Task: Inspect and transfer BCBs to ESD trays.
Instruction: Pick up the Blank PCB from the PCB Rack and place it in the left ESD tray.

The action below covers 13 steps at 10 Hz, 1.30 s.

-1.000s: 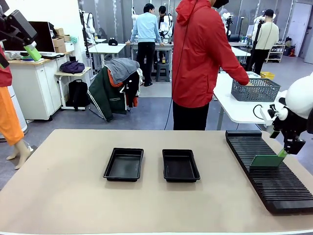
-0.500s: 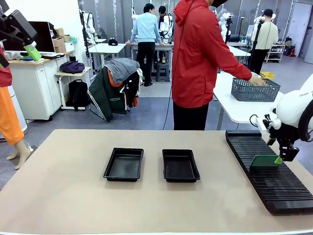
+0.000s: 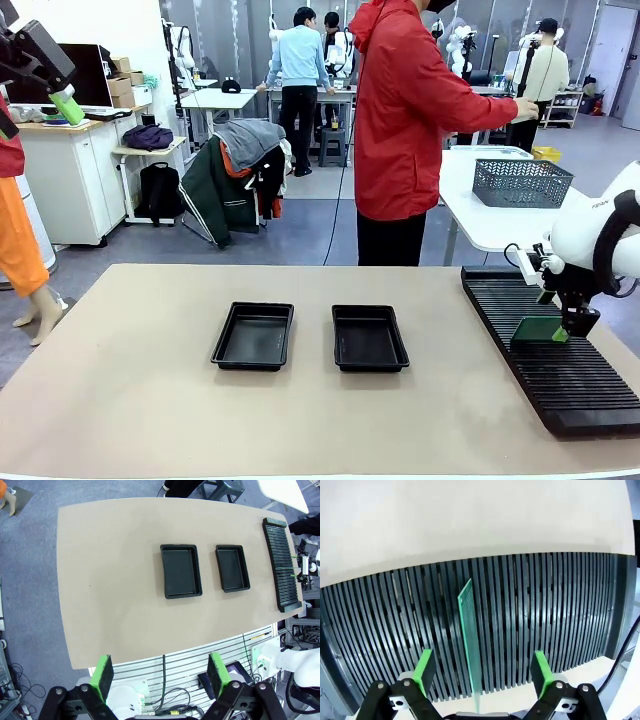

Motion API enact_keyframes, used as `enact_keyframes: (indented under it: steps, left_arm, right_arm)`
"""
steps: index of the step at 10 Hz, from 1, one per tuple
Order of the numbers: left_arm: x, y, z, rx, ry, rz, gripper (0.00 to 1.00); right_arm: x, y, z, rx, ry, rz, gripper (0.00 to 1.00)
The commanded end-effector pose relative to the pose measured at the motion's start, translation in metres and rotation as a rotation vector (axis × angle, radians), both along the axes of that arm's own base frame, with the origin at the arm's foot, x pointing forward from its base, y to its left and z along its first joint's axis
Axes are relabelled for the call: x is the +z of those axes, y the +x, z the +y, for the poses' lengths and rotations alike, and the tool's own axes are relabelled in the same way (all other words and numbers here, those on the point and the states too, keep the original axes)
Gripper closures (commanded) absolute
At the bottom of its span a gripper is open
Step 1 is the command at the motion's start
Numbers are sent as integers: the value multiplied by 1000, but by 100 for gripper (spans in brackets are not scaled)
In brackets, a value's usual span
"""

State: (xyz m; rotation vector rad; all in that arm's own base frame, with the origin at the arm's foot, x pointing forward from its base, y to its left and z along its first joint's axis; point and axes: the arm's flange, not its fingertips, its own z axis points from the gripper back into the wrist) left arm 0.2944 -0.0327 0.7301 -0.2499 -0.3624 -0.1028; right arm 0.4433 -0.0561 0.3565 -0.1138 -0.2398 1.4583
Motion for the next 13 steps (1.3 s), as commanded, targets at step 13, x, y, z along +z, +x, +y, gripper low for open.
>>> enact_keyframes:
  steps: [13]
  left_arm:
    - [0,-1,0,1,0,0,0]
  right_arm:
    - [-2,-3,0,69,9,-16,19]
